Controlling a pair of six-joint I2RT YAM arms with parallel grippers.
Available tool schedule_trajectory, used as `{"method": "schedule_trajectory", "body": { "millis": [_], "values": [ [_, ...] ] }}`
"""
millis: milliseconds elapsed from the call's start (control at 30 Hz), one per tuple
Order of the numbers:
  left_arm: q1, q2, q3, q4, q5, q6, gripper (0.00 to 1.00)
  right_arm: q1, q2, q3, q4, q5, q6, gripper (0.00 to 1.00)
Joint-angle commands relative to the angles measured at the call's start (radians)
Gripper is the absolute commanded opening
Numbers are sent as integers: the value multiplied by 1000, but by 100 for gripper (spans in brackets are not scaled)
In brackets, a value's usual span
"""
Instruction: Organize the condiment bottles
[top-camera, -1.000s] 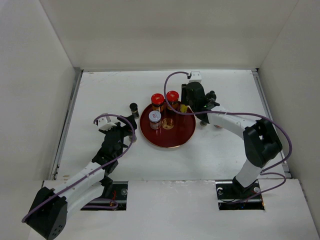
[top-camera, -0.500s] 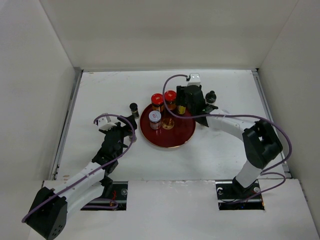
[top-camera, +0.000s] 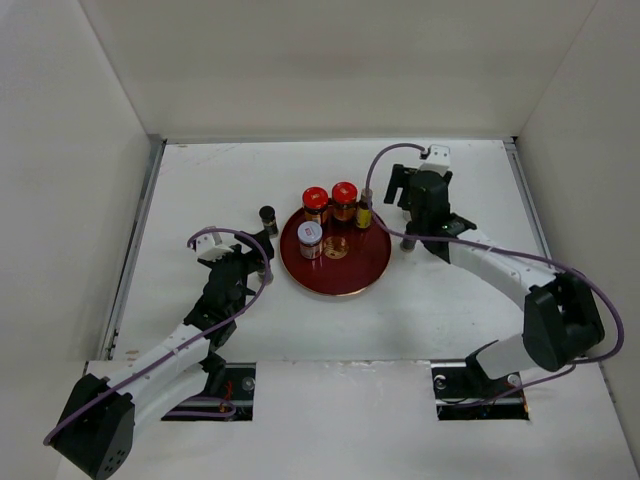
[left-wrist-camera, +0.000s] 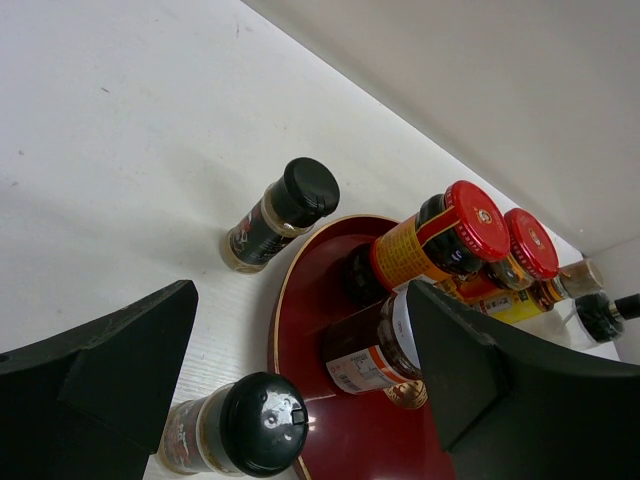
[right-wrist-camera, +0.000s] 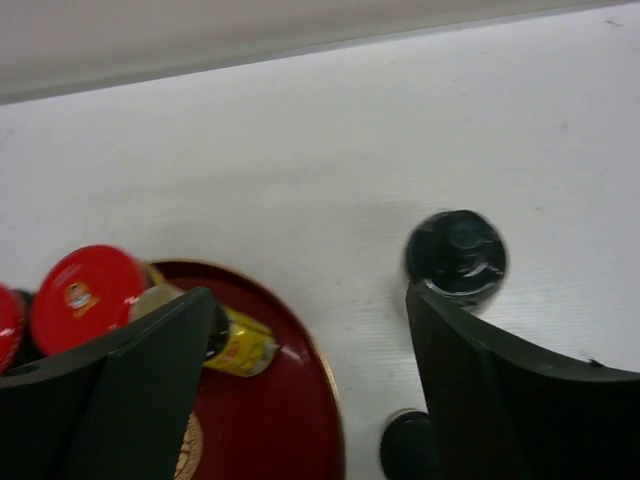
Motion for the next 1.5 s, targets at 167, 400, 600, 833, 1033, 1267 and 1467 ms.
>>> {"method": "schedule_trajectory", "body": {
  "millis": [167, 400, 600, 833, 1033, 1267, 1467],
  "values": [
    [2, -12, -3, 49, 6, -11, 86, -128, 96, 58, -98, 68, 7, 97],
    [2, -9, -3, 49, 6, -11, 86, -164, 222, 139, -98, 3, 25, 95],
    [2, 2, -3, 55, 6, -11, 86, -176, 283, 169, -49, -5, 22, 76],
    [4, 1, -3, 55, 6, -11, 86, -182, 242, 158, -40, 23, 21, 48],
    [4, -4, -3, 55, 6, -11, 86, -159, 3, 74, -1, 35, 3, 47],
    [7, -32, -12, 55, 5, -11, 85, 6, -247, -63, -32, 51, 21, 46],
    [10, -19, 3, 23, -3, -16, 84, 204, -312, -109, -87, 49, 65, 45]
  ]
}}
